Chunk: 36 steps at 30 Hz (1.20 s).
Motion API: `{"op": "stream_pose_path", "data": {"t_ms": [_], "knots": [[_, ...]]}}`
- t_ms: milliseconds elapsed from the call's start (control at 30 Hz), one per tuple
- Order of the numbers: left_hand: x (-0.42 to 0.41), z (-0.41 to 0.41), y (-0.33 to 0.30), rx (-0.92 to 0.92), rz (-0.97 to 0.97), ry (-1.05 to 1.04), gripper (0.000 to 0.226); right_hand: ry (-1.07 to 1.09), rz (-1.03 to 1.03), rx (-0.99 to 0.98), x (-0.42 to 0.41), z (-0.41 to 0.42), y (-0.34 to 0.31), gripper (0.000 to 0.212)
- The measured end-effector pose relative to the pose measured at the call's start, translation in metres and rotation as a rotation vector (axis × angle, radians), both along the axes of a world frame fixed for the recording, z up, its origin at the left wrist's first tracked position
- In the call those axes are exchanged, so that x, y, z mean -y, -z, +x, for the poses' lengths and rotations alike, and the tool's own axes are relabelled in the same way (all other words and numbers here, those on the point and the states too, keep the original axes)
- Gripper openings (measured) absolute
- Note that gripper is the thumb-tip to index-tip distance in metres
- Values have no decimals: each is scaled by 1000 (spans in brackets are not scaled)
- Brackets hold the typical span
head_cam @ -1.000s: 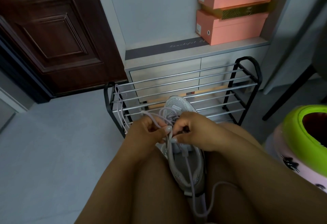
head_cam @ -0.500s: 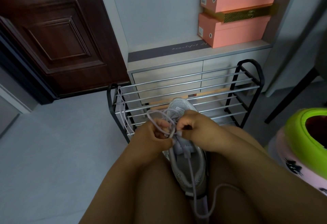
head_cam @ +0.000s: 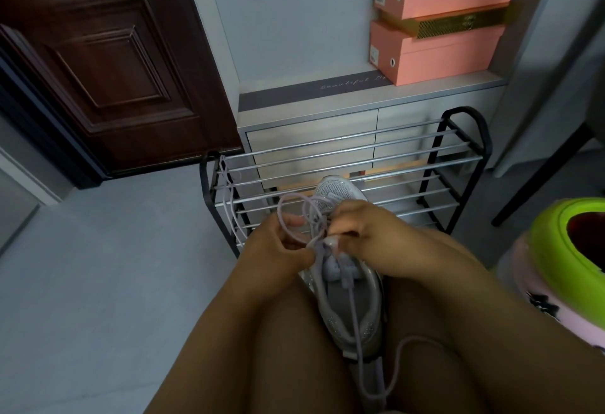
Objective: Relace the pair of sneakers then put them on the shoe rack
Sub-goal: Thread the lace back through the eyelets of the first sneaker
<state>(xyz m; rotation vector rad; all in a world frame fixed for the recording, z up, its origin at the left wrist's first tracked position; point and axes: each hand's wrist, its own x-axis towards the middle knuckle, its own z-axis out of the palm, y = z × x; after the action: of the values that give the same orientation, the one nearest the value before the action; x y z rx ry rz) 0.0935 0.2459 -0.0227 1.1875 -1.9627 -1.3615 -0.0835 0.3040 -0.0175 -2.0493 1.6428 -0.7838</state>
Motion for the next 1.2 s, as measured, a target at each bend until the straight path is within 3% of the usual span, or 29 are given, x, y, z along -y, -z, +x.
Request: {"op": "stream_pose_path", "data": {"t_ms": [133, 233, 300, 400, 500, 567, 633, 800, 867, 967, 1033, 1200], "knots": [[0, 1, -1, -50, 75, -7, 43, 109, -11, 678, -9, -20, -17, 22], [2, 0, 0, -60, 90, -8, 46, -52, -39, 1213, -15, -29, -26, 27], [3, 0, 0, -61, 95, -11, 51, -212, -51, 1379, -19, -28, -35, 27], [7, 2, 2, -72, 110, -4, 53, -461, 5, 1468, -26, -18, -48, 25], [9, 4, 0, -82, 133, 43, 50, -684, 185, 1406, -31, 0, -56, 22], [12, 6, -1, -96, 159, 87, 50, -707, 335, 1207, -33, 11, -58, 22], [14, 9, -3, -141, 198, 140, 48, -627, 434, 949, -36, 16, -60, 24], [14, 10, 1, -153, 132, 225, 37, -33, 524, 400, -34, 4, -60, 41], [14, 7, 1, -154, 169, 219, 31, -21, 682, 164, -37, 10, -62, 35], [15, 4, 2, -166, 212, 220, 31, -120, 792, -25, -40, 21, -63, 41], [16, 2, 3, -166, 212, 220, 27, -115, 739, 36, -39, 19, -59, 41], [14, 0, 2, -168, 200, 174, 22, -154, 669, 523, -36, 3, -57, 37]]}}
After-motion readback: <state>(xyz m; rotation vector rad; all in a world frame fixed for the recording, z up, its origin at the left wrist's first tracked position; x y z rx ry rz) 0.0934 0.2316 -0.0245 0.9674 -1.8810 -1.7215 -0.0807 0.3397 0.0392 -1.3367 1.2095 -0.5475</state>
